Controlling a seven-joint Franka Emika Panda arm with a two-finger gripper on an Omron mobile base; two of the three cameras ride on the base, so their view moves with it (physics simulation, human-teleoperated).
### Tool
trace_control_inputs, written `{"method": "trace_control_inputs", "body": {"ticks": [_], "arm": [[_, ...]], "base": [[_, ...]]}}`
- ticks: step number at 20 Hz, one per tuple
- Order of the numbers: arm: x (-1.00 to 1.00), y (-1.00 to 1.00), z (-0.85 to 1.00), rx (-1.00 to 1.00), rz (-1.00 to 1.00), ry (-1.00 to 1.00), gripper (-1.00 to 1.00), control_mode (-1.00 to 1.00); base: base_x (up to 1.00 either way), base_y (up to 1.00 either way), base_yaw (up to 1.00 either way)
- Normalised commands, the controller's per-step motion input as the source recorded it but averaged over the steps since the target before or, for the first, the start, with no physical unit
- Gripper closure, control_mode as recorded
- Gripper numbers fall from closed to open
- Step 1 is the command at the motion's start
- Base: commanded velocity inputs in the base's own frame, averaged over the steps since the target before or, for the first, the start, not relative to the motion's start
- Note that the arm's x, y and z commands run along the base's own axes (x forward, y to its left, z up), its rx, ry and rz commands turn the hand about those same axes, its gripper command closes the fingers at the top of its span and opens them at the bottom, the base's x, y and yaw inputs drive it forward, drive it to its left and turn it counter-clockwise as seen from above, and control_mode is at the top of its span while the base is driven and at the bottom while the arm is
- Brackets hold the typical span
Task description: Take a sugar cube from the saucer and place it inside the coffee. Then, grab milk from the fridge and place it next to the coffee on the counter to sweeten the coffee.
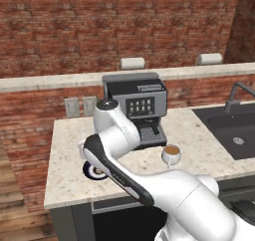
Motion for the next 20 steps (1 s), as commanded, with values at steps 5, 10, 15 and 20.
{"method": "trace_control_inputs", "body": {"ticks": [5,10,15,20], "arm": [[0.18,0.45,-0.46,0.0,-0.12,0.09,-1.0,-1.0],[0.32,0.19,-0.54,0.0,-0.22,0.08,-1.0,-1.0],[0.47,0.01,-0.43,0.0,-0.23,0.05,-1.0,-1.0],[0.34,-0.09,-0.46,0.0,-0.1,0.04,-1.0,-1.0]], "base": [[0.0,0.0,0.0],[0.0,0.0,0.0],[0.0,0.0,0.0],[0.0,0.0,0.0]]}}
